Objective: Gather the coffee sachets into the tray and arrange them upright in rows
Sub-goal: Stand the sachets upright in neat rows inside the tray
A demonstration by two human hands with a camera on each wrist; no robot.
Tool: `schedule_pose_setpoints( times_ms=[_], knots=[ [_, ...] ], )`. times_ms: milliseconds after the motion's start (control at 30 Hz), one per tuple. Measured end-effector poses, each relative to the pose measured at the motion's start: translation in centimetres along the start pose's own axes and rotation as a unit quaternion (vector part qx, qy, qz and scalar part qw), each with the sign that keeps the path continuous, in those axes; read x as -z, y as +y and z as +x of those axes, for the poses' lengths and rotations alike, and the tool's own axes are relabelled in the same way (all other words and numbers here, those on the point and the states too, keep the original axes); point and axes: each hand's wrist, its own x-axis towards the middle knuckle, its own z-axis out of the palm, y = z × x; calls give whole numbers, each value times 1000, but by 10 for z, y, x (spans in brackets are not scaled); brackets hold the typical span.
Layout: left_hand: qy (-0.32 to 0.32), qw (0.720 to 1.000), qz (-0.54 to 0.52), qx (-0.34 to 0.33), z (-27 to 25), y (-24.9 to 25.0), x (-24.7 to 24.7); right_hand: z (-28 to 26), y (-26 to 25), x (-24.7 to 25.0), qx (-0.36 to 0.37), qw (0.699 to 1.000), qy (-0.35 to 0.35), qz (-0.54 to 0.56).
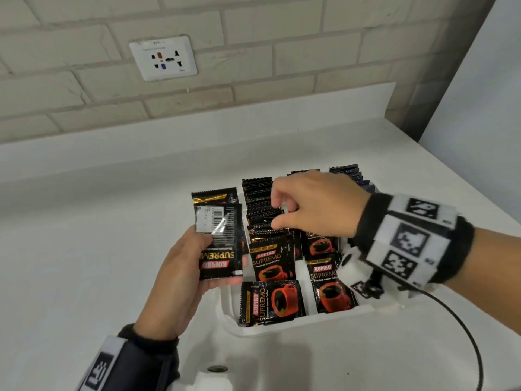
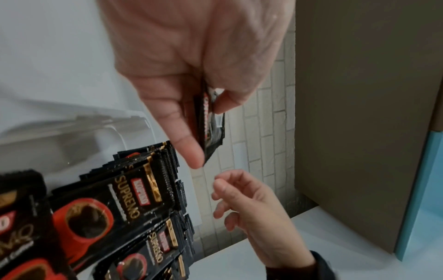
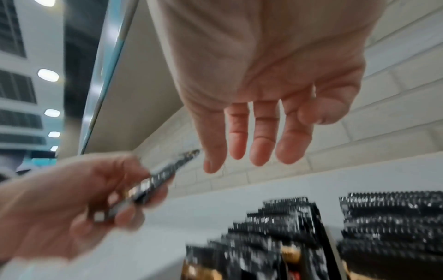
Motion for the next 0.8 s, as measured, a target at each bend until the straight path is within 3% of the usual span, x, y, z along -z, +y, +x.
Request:
schedule_pose_setpoints(
  times_ms=[133, 300, 433, 567, 600, 667, 733, 800],
  knots=[
    [-17, 1000, 7, -7, 0, -1, -18, -19, 9, 12, -48, 982, 13, 181],
    [-41, 998, 37, -35, 0, -3, -49, -37, 7, -14, -83, 916, -34, 390],
    [-34, 997, 55, -45, -2, -7, -61, -45, 18, -25, -125, 851, 61, 507],
    [-25, 999, 28, -3, -3, -8, -59, -58, 36, -20, -158, 812, 261, 497],
    [-32, 999, 23, 8, -4, -8, -59, -61, 37, -18, -138, 816, 308, 470],
    [-56, 998, 16, 34, -5, -7, -63, -68, 35, -15, -17, 861, 364, 354],
    [-89, 994, 8, 58, -7, -5, -67, -75, 34, -20, 155, 898, 371, 176],
    [-122, 990, 1, 74, -9, -3, -72, -78, 36, -26, 233, 899, 366, 53]
  ],
)
